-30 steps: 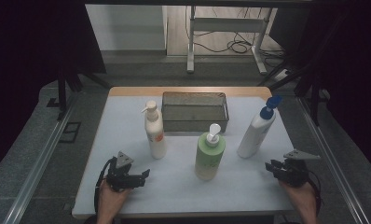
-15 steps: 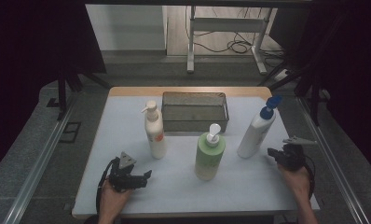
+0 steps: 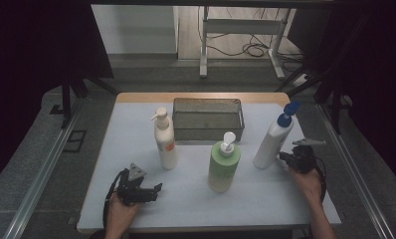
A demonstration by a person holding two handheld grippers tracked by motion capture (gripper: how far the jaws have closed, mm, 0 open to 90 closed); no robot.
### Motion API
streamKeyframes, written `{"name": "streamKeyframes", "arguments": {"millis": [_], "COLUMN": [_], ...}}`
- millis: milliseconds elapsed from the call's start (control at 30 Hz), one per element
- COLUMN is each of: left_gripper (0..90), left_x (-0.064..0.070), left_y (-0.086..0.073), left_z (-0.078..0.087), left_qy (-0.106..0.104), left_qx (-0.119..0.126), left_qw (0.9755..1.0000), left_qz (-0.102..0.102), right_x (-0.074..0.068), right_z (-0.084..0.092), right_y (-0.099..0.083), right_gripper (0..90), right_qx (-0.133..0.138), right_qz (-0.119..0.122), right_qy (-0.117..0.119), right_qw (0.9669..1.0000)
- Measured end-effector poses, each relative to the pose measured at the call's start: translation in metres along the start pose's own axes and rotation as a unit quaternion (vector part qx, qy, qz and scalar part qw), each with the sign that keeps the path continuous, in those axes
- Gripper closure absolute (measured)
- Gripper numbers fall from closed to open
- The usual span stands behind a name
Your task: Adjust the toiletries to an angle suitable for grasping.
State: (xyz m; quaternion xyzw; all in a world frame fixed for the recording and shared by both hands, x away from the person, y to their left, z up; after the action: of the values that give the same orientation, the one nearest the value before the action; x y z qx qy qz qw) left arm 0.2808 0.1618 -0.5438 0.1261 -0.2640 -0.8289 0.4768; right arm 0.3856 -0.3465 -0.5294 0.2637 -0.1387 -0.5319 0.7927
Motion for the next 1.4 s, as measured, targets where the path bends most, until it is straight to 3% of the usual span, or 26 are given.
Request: {"name": "streamKeyframes", "arguments": {"millis": [500,700,833,867,1033,1067,1167,1200,1267,1400], "left_gripper": [12.1,12.2,12.2,12.2,12.2,12.2,12.2,12.2,12.2,12.2], "left_x": [0.000,-0.002,0.000,0.001,0.002,0.002,0.001,0.001,0.001,0.001], "left_y": [0.000,-0.002,-0.001,-0.001,0.000,0.000,0.000,0.000,0.001,0.001], "left_z": [-0.002,0.000,-0.001,-0.001,-0.002,-0.002,-0.001,-0.001,-0.001,-0.001], "left_qy": [0.003,0.003,0.003,0.004,0.004,0.004,0.003,0.003,0.003,0.005], "left_qx": [-0.004,-0.002,-0.005,-0.006,-0.005,-0.005,-0.004,-0.003,-0.003,-0.005], "left_qw": [1.0000,1.0000,1.0000,1.0000,1.0000,1.0000,1.0000,1.0000,1.0000,0.9999], "left_qz": [-0.002,0.002,-0.001,-0.003,-0.005,-0.005,-0.004,-0.005,-0.005,-0.007], "right_x": [0.005,-0.001,-0.012,-0.021,-0.040,-0.049,-0.059,-0.069,-0.073,-0.094], "right_z": [-0.017,0.010,0.028,0.038,0.051,0.053,0.053,0.051,0.050,0.040], "right_y": [0.018,0.005,-0.005,-0.010,-0.015,-0.015,-0.014,-0.012,-0.011,-0.001], "right_gripper": [89.8,89.8,89.8,89.8,89.8,89.8,89.8,89.8,89.8,89.8], "right_qx": [-0.004,0.017,0.029,0.037,0.048,0.049,0.049,0.051,0.051,0.056], "right_qz": [0.002,0.004,0.016,0.025,0.036,0.044,0.052,0.058,0.060,0.066], "right_qy": [-0.003,-0.007,0.001,0.009,0.022,0.028,0.031,0.037,0.036,0.031], "right_qw": [1.0000,0.9998,0.9994,0.9990,0.9979,0.9974,0.9970,0.9964,0.9962,0.9958]}}
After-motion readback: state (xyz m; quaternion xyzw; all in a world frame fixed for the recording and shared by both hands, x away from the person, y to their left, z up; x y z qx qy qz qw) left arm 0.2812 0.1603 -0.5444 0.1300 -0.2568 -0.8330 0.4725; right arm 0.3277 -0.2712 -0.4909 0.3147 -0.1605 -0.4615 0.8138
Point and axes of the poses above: each handheld gripper's, and its own axes: z roughly backward along the jaws, y roughly out of its top, x roughly to its right, the point moved 4 cm from there along -z, roughly forward along the jaws, and after that the axes turned 11 degrees about -x, right-handed, at the moved point
